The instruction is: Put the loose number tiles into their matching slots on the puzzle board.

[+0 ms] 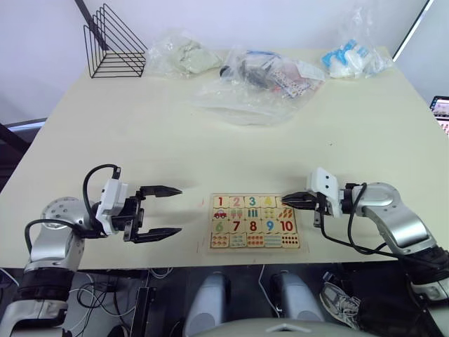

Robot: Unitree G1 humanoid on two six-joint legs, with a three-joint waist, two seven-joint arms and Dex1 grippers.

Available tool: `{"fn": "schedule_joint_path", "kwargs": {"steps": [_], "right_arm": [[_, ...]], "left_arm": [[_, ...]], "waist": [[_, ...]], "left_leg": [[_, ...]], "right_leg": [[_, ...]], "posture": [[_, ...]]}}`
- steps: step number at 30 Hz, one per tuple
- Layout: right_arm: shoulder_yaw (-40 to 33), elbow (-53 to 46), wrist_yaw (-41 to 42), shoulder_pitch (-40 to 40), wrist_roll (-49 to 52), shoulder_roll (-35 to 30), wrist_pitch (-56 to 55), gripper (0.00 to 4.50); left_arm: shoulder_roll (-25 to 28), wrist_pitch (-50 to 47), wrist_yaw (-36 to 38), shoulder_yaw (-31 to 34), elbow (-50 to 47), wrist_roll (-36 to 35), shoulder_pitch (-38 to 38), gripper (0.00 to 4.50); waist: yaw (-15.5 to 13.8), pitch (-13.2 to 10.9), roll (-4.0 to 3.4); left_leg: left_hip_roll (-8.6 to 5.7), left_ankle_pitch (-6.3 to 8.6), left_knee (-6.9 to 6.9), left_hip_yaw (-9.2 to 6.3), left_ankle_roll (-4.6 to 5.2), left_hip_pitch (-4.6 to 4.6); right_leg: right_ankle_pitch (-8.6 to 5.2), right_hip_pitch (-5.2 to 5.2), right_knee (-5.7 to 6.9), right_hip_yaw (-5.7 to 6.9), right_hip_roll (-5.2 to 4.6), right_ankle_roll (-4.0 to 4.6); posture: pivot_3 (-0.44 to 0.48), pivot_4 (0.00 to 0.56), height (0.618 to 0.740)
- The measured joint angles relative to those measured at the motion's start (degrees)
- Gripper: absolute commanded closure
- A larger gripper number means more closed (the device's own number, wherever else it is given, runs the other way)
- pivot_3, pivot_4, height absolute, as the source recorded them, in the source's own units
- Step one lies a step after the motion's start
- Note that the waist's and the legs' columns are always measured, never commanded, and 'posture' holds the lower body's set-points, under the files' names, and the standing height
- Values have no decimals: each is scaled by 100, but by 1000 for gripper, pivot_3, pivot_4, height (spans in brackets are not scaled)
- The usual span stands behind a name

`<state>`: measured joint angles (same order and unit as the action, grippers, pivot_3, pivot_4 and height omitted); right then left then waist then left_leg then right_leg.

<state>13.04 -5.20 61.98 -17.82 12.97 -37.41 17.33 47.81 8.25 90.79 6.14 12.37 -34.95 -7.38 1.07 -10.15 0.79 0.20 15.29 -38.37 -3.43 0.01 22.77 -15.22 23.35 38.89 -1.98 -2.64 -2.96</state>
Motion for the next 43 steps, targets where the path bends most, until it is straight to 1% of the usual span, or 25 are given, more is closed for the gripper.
{"fn": "schedule_joint_path", "kwargs": {"steps": [5, 8, 10, 12, 18, 19, 21, 23, 25, 26, 27, 29, 32, 36, 43], "right_arm": [[-135, -52, -121, 152, 88, 74, -71, 4340], [-451, -160, -208, 442, 259, 68, -110, 4340], [-640, -279, -270, 622, 325, 62, -150, 4340], [-970, -369, -464, 914, 454, 85, -190, 4340], [-1717, -377, -947, 1660, 527, 165, -539, 4340], [-1873, -362, -1009, 1818, 526, 179, -697, 4110], [-2186, -360, -1075, 2104, 582, 220, -939, 3498], [-2587, -335, -1090, 2445, 785, 259, -1131, 2344], [-2788, -316, -1084, 2600, 882, 299, -1257, 1885], [-2892, -306, -1067, 2695, 956, 326, -1333, 1281], [-3010, -279, -1055, 2791, 1032, 359, -1412, 972], [-3271, -224, -993, 3017, 1186, 411, -1563, 33], [-3594, -162, -847, 3415, 1434, 477, -1740, 33], [-3723, -119, -715, 3674, 1627, 552, -1867, 33], [-3817, -36, -618, 3771, 1684, 621, -2014, 33]], "left_arm": [[-101, 29, -2, 2, 74, 114, 12, 0], [-217, 25, -81, 50, 77, 131, 114, 0], [-254, 14, -212, 68, 74, 187, 168, 0], [-355, -22, -565, 181, 48, 321, 268, 0], [-511, -198, -1163, 368, -53, 394, 583, 0], [-528, -268, -1245, 441, -82, 390, 644, 0], [-551, -292, -1422, 517, -130, 405, 755, 0], [-617, -294, -1645, 610, -163, 444, 894, 0], [-652, -304, -1768, 681, -170, 451, 960, 0], [-653, -339, -1864, 700, -196, 459, 1000, 0], [-654, -380, -1973, 722, -217, 488, 1047, 0], [-690, -436, -2279, 793, -251, 585, 1158, 0], [-761, -529, -2791, 931, -325, 740, 1383, 0], [-846, -538, -3229, 974, -617, 905, 1666, 0], [-937, -510, -3557, 1088, -749, 1025, 1836, 0]], "waist": [[-3, 0, 0], [-11, 0, 0], [-12, 0, 0], [-15, 0, 0], [-16, 0, 0], [-16, 0, 0], [-20, 0, 0], [-21, 1, 0], [-20, 1, 0], [-20, 1, 0], [-20, 1, 0], [-21, 1, 0], [-22, 1, 1], [-20, 2, 0], [-21, 2, -1]], "left_leg": [[-1, 0, 0, 1, 0, 1], [0, 0, 0, -1, 0, 1], [0, 0, 0, -2, 0, 1], [1, 0, 0, -6, 0, 0], [1, 0, 0, -4, 0, 0], [2, 0, 0, -4, 0, 0], [3, 0, 1, -3, 0, -2], [6, 0, 1, -2, 0, -3], [6, 0, 1, -1, 0, -10], [7, 0, 2, -1, 0, -13], [7, 0, 2, -1, 0, -15], [9, 1, 2, -2, 1, -16], [10, 1, 3, -3, 1, -18], [13, 1, 5, -2, 1, -38], [12, 1, 6, 6, 1, -41]], "right_leg": [[0, 0, 0, 0, 0, 0], [0, 0, -1, 0, -2, 0], [0, 0, 1, 0, -2, 0], [0, -1, 0, 0, -2, 0], [0, -1, 2, -4, -2, 0], [0, -1, 1, -4, -2, 0], [0, -2, 1, -5, -3, 0], [0, -3, 1, -8, -3, -1], [0, -8, 1, -8, -2, -1], [0, -11, 1, -7, -2, -1], [0, -14, 0, -8, -2, 0], [0, -14, -1, -9, -3, 0], [0, -17, -1, -10, -3, -1], [0, -28, -1, -23, -4, -1], [0, -29, -1, -26, -3, -1]], "posture": [[0, 150, 740], [0, 150, 740], [0, 150, 740], [0, 150, 740], [0, 150, 740], [0, 150, 740], [0, 150, 740], [0, 150, 740], [0, 150, 740], [0, 150, 740], [0, 150, 740], [0, 150, 740], [0, 150, 740], [0, 150, 740], [0, 150, 740]]}}
